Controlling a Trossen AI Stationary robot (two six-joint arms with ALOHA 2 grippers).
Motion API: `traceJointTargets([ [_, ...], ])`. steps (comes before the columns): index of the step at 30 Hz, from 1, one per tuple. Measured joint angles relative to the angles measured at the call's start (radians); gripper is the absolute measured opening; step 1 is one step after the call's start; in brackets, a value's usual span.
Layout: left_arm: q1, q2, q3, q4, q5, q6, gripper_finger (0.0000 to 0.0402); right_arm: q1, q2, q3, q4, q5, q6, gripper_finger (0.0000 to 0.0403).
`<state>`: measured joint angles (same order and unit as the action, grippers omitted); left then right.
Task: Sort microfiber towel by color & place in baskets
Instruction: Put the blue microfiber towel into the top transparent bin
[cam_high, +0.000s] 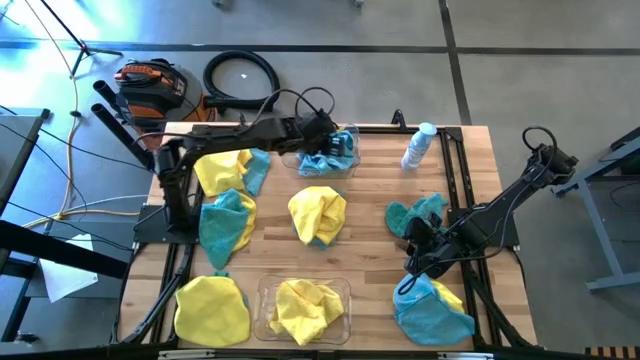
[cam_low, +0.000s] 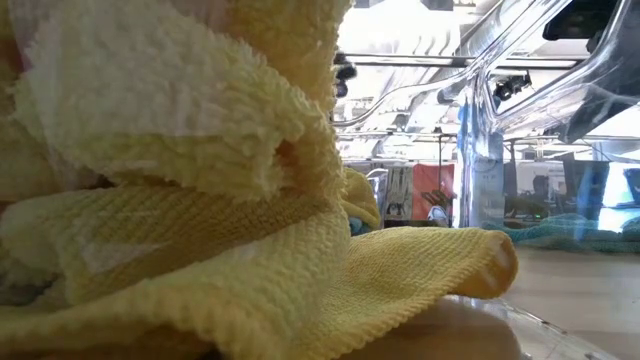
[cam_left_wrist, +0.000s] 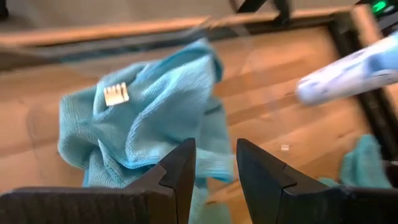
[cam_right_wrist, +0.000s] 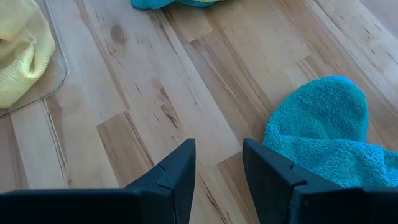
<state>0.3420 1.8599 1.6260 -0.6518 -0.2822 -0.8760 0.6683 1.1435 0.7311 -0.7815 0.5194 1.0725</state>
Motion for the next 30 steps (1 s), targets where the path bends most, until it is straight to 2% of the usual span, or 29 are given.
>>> traceJointTargets([
  [12,-0.134,-0.220,0.001,-0.047,-0.140,0.046,0.0106,0.000,0.000,0.000,0.001,0.000,0.000,0.0128],
  [20,-0.262,-0.305,0.001,-0.126,-0.133,0.102,0.0106,0.000,0.000,0.000,0.001,0.000,0.000,0.0128],
  [30,-0.462,-0.322,0.001,-0.333,-0.087,0.157,0.0106,0.000,0.000,0.000,0.001,0.000,0.000,0.0128],
])
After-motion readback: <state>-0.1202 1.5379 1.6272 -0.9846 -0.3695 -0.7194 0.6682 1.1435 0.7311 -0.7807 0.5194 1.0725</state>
